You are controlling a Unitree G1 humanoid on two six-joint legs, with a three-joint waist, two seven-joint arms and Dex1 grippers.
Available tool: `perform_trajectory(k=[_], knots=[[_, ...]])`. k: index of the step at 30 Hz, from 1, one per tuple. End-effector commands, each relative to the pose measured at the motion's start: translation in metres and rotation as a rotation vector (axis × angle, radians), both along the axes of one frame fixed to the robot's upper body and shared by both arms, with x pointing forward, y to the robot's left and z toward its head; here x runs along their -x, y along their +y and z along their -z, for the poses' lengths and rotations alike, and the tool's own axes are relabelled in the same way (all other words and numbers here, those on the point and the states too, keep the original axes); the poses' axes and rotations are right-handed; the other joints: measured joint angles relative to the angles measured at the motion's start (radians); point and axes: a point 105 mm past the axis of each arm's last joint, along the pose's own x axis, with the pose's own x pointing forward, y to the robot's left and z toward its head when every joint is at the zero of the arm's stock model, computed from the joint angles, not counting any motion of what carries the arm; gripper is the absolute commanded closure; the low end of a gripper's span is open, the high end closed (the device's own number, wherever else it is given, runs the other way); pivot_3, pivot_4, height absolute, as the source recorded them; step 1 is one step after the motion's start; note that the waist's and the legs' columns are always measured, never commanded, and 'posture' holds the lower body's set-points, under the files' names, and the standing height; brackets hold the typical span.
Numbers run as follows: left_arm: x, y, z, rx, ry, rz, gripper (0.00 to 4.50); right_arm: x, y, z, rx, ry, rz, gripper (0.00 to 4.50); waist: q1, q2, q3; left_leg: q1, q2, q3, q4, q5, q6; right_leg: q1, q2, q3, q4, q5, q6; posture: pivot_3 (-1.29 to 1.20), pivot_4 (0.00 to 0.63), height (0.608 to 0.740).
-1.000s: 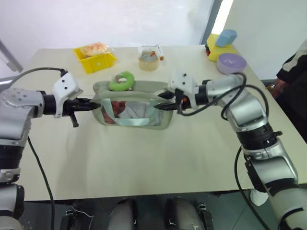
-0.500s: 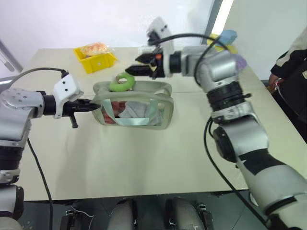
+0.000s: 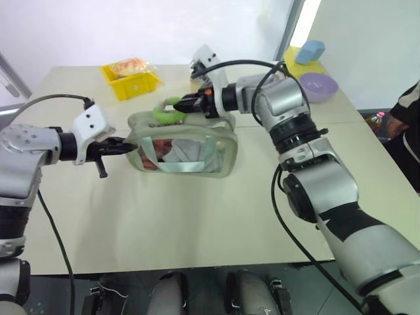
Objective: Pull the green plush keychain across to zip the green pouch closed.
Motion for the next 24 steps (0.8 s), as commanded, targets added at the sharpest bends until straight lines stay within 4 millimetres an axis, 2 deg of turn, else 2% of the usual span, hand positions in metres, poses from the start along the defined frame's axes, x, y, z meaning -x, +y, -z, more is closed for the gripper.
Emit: perform_trajectory(k=[1, 3, 6, 8, 10, 14, 17, 19, 20, 23, 24], knots=[[-0.001, 0.0, -0.004, -0.001, -0.021, -0.002, 4.5, 0.009, -0.01, -0.031, -0.047, -0.07, -0.02, 4.44, 0.001, 0.0, 0.0, 0.0, 0.0, 0.0, 0.0, 0.0, 0.0, 0.0, 0.0, 0.0, 0.0, 0.0, 0.0, 0.0, 0.15, 0.739], [-0.001, -0.001, -0.004, 0.004, -0.022, -0.001, 4.5, 0.011, -0.021, -0.043, -0.069, -0.098, 0.003, 4.44, 0.004, 0.0, 0.0, 0.0, 0.0, 0.0, 0.0, 0.0, 0.0, 0.0, 0.0, 0.0, 0.0, 0.0, 0.0, 0.0, 0.15, 0.739], [-0.001, 0.002, -0.003, 0.005, -0.019, -0.014, 4.5, 0.004, -0.063, -0.072, -0.079, -0.225, 0.171, 4.44, 0.006, 0.0, 0.0, -0.001, 0.0, 0.0, 0.0, 0.0, 0.0, 0.0, 0.0, 0.0, 0.0, 0.0, 0.0, 0.0, 0.15, 0.739], [-0.001, 0.005, -0.001, 0.007, -0.018, -0.026, 4.5, 0.007, -0.092, -0.084, -0.055, -0.302, 0.269, 4.44, 0.008, 0.0, 0.0, -0.001, 0.0, -0.001, 0.0, 0.0, 0.0, 0.0, 0.0, 0.0, 0.0, 0.0, 0.0, 0.0, 0.15, 0.739], [0.0, 0.008, 0.0, 0.009, -0.018, -0.034, 4.5, 0.011, -0.11, -0.088, -0.028, -0.348, 0.335, 4.44, 0.007, 0.0, 0.0, -0.001, 0.0, -0.001, 0.0, 0.0, 0.0, 0.0, -0.001, 0.0, 0.0, 0.0, 0.0, 0.0, 0.15, 0.739], [-0.003, 0.012, 0.004, 0.026, -0.005, -0.063, 4.5, 0.017, -0.175, -0.085, 0.064, -0.422, 0.598, 4.44, 0.005, 0.0, 0.0, 0.0, 0.0, 0.0, 0.0, 0.0, 0.0, 0.0, 0.0, 0.0, -0.001, 0.0, 0.0, 0.0, 0.15, 0.739], [-0.004, 0.014, 0.004, 0.034, -0.003, -0.07, 4.5, 0.019, -0.196, -0.08, 0.118, -0.457, 0.7, 4.44, 0.004, 0.0, 0.0, 0.0, 0.0, 0.0, 0.0, 0.0, 0.0, -0.001, 0.0, 0.0, -0.001, 0.0, 0.0, 0.0, 0.15, 0.739], [-0.005, 0.01, 0.006, 0.042, -0.001, -0.067, 4.5, 0.014, -0.228, -0.054, 0.179, -0.44, 0.857, 4.44, 0.006, 0.0, 0.0, 0.0, 0.0, 0.001, 0.0, 0.0, 0.0, -0.001, 0.0, 0.001, -0.001, 0.0, 0.0, 0.0, 0.15, 0.739], [-0.006, 0.008, 0.007, 0.048, 0.001, -0.062, 4.5, 0.011, -0.235, -0.037, 0.18, -0.407, 0.903, 4.44, 0.007, -0.001, 0.0, 0.0, 0.0, 0.0, -0.001, 0.0, 0.0, -0.001, 0.0, 0.001, -0.001, 0.0, 0.0, 0.0, 0.15, 0.739], [-0.009, 0.003, 0.009, 0.057, 0.004, -0.054, 4.5, 0.005, -0.231, 0.013, 0.142, -0.287, 0.931, 4.44, 0.01, -0.002, -0.001, 0.0, 0.0, 0.0, 0.0, 0.0, 0.0, 0.0, -0.001, 0.0, -0.001, 0.0, 0.0, 0.0, 0.15, 0.739], [-0.01, 0.001, 0.009, 0.057, 0.002, -0.051, 4.5, 0.002, -0.226, 0.036, 0.141, -0.24, 0.933, 4.44, 0.009, -0.001, -0.001, 0.0, -0.001, 0.0, 0.001, 0.0, 0.0, 0.001, -0.001, 0.0, -0.001, 0.0, 0.0, 0.0, 0.15, 0.739]])
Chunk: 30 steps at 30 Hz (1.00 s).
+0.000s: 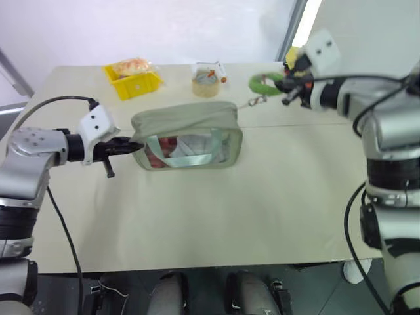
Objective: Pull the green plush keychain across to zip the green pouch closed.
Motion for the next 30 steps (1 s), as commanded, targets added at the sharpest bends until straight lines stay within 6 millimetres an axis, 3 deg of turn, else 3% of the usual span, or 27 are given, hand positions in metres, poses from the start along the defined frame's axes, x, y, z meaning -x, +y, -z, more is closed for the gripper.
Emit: perform_trajectory(k=[1, 3, 6, 9, 12, 14, 15, 17, 20, 24, 25, 30], knots=[[-0.005, 0.01, 0.003, -0.009, 0.017, -0.058, 4.5, -0.005, -0.019, 0.027, -0.043, 0.0, 0.151, 4.44, -0.002, 0.001, 0.0, 0.0, 0.0, 0.001, 0.0, 0.0, 0.0, 0.0, 0.0, 0.0, 0.001, 0.0, 0.0, 0.0, 0.15, 0.739], [-0.005, 0.009, 0.001, -0.008, 0.011, -0.055, 4.5, -0.005, -0.003, 0.068, -0.136, 0.1, 0.145, 4.44, -0.007, 0.001, 0.0, 0.002, 0.0, 0.0, -0.001, 0.0, 0.0, 0.0, 0.001, 0.0, 0.001, 0.0, 0.0, 0.0, 0.15, 0.739], [-0.004, 0.009, 0.0, -0.013, 0.011, -0.056, 4.5, -0.002, 0.02, 0.114, -0.175, 0.2, 0.118, 4.44, -0.008, 0.002, 0.0, 0.003, 0.0, 0.0, -0.003, 0.001, -0.001, 0.0, 0.001, 0.001, 0.001, 0.0, 0.0, 0.0, 0.15, 0.739], [-0.002, 0.01, 0.0, -0.019, 0.012, -0.057, 4.5, 0.003, 0.036, 0.139, -0.15, 0.247, 0.071, 4.44, -0.007, 0.002, 0.0, 0.003, 0.0, 0.001, -0.002, 0.001, -0.001, 0.001, 0.001, 0.001, 0.001, 0.0, 0.0, 0.0, 0.15, 0.739], [0.0, 0.009, 0.0, -0.018, 0.011, -0.056, 4.5, 0.009, 0.05, 0.145, -0.114, 0.253, -0.015, 4.44, -0.008, 0.001, -0.001, 0.005, 0.0, 0.0, -0.002, 0.0, -0.001, 0.002, 0.001, 0.001, 0.001, 0.0, 0.0, 0.0, 0.15, 0.739], [0.001, 0.01, 0.001, -0.016, 0.011, -0.056, 4.5, 0.007, 0.045, 0.134, -0.109, 0.217, -0.028, 4.44, -0.009, 0.001, -0.001, 0.006, 0.0, 0.0, -0.003, 0.0, -0.001, 0.002, 0.001, 0.001, 0.001, 0.0, 0.0, 0.0, 0.15, 0.739], [0.001, 0.01, 0.001, -0.017, 0.007, -0.056, 4.5, 0.007, 0.041, 0.123, -0.12, 0.195, -0.052, 4.15, -0.008, 0.001, -0.001, 0.006, 0.0, 0.0, -0.003, 0.0, -0.001, 0.002, 0.001, 0.001, 0.001, 0.0, 0.0, 0.0, 0.15, 0.739], [0.001, 0.012, -0.003, 0.003, 0.001, -0.067, 3.75, 0.006, 0.03, 0.099, -0.121, 0.154, -0.081, 3.49, -0.006, 0.002, -0.001, 0.006, 0.0, 0.0, -0.002, 0.0, -0.001, 0.002, 0.001, 0.001, 0.001, 0.0, 0.0, 0.0, 0.15, 0.739], [0.003, 0.017, -0.015, 0.067, 0.013, -0.079, 2.43, 0.015, 0.015, 0.058, -0.104, 0.11, -0.168, 2.02, 0.0, 0.002, 0.001, 0.004, 0.0, 0.0, -0.002, 0.0, 0.0, 0.002, 0.001, 0.001, 0.0, 0.0, 0.0, 0.0, 0.15, 0.739], [0.009, 0.026, -0.029, 0.142, 0.04, -0.088, 0.38, 0.064, 0.032, 0.004, -0.252, 0.184, -0.506, 0.01, -0.003, 0.001, 0.001, 0.002, 0.0, -0.001, -0.002, 0.0, 0.0, 0.0, 0.001, 0.001, 0.0, 0.0, 0.0, 0.0, 0.15, 0.739], [0.011, 0.028, -0.03, 0.149, 0.051, -0.085, 0.05, 0.076, 0.037, -0.005, -0.254, 0.201, -0.574, 0.0, -0.004, 0.001, 0.001, 0.002, 0.001, -0.001, -0.002, 0.0, 0.0, 0.0, 0.002, 0.001, 0.0, 0.0, 0.0, 0.0, 0.15, 0.739], [0.024, 0.034, -0.043, 0.179, 0.069, -0.092, 0.05, 0.104, 0.054, -0.021, -0.124, 0.204, -0.716, 0.0, -0.004, 0.001, 0.001, 0.004, 0.001, -0.001, -0.002, -0.004, 0.006, 0.001, 0.001, 0.001, 0.0, 0.0, 0.0, 0.0, 0.15, 0.739]])
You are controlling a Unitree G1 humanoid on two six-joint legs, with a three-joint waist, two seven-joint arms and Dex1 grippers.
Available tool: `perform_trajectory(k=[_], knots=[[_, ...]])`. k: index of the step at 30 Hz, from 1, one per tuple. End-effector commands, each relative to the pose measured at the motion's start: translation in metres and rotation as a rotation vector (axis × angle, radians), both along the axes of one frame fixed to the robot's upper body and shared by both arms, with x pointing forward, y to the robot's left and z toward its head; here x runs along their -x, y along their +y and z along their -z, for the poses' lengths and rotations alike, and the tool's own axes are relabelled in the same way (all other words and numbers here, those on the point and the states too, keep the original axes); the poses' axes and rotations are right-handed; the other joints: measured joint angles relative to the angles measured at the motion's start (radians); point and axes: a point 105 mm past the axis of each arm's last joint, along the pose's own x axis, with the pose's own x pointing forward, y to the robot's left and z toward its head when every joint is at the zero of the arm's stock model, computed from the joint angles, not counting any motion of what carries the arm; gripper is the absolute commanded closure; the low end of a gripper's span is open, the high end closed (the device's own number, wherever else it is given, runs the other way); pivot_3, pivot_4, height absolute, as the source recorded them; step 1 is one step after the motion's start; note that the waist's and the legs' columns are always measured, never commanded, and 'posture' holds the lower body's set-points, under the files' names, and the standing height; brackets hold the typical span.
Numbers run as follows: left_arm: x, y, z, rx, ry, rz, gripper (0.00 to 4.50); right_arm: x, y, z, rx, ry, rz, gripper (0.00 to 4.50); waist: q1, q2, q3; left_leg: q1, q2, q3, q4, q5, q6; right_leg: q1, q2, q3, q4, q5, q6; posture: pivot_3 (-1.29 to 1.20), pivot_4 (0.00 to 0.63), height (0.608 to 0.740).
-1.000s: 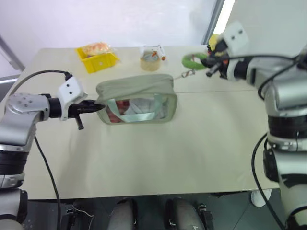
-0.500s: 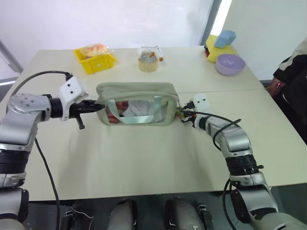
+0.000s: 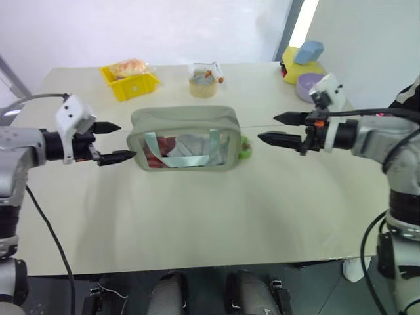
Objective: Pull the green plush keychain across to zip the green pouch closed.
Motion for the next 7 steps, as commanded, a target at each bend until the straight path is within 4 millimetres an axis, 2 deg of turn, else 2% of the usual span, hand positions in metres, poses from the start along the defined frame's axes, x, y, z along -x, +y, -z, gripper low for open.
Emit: perform_trajectory(k=[1, 3, 7], knots=[[0.008, 0.007, -0.027, 0.032, -0.062, -0.037, 0.05, 0.012, 0.016, -0.015, 0.029, -0.072, -0.079, 0.0, 0.001, 0.0, 0.0, 0.0, 0.0, 0.0, 0.0, 0.0, 0.0, 0.0, 0.0, 0.0, 0.0, 0.0, 0.0, 0.0, 0.15, 0.739], [0.007, 0.012, -0.027, 0.016, -0.067, -0.085, 0.05, 0.008, 0.02, -0.018, 0.013, -0.094, -0.054, 0.0, 0.002, 0.0, 0.0, 0.0, 0.0, -0.001, 0.0, 0.0, 0.0, 0.0, -0.001, 0.0, 0.0, 0.0, 0.0, 0.0, 0.15, 0.739], [0.013, 0.012, -0.015, -0.015, -0.05, -0.1, 0.05, 0.011, 0.025, -0.006, 0.023, -0.085, -0.054, 0.0, 0.004, 0.0, 0.0, -0.001, 0.0, 0.0, 0.0, 0.0, 0.0, 0.0, -0.001, 0.0, 0.0, 0.0, 0.0, 0.0, 0.15, 0.739]])
